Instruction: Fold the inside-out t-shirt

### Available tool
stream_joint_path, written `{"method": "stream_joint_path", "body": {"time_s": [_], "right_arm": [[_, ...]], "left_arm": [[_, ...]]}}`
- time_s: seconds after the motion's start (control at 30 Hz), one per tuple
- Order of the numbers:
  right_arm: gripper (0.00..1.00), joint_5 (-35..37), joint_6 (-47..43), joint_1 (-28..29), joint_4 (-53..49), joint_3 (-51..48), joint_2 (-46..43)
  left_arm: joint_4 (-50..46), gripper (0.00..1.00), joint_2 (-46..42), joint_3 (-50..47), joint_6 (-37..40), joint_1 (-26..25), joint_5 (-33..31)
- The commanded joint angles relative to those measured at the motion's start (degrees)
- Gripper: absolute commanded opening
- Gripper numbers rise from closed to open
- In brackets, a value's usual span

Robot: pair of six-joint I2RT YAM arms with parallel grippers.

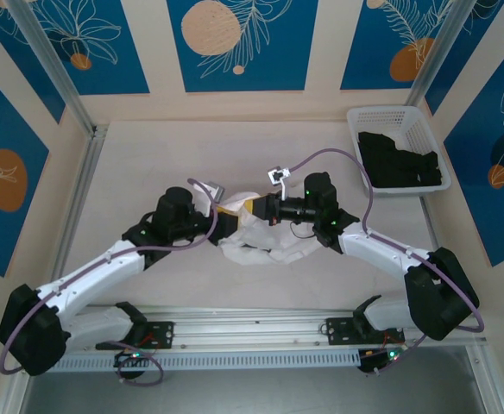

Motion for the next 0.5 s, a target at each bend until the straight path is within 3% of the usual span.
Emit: {"method": "stream_joint_path", "body": {"time_s": [0.0, 0.27, 0.47], "right_arm": [[0.0, 0.01, -0.13, -0.39, -0.26, 0.97, -0.76], [0.0, 0.4, -0.41, -0.78, -0.43, 0.74, -1.07], [0.0, 0.34, -0.24, -1.03, -0.23, 0.71, -0.57]], "left_arm": [[3.35, 0.5, 1.66, 2.38, -2.35, 1.59, 3.02], [6.33, 0.58, 5.04, 2.77, -2.76, 1.75, 10.15], [9.46, 0.56, 5.01, 1.49, -2.74, 1.8, 15.35]]}}
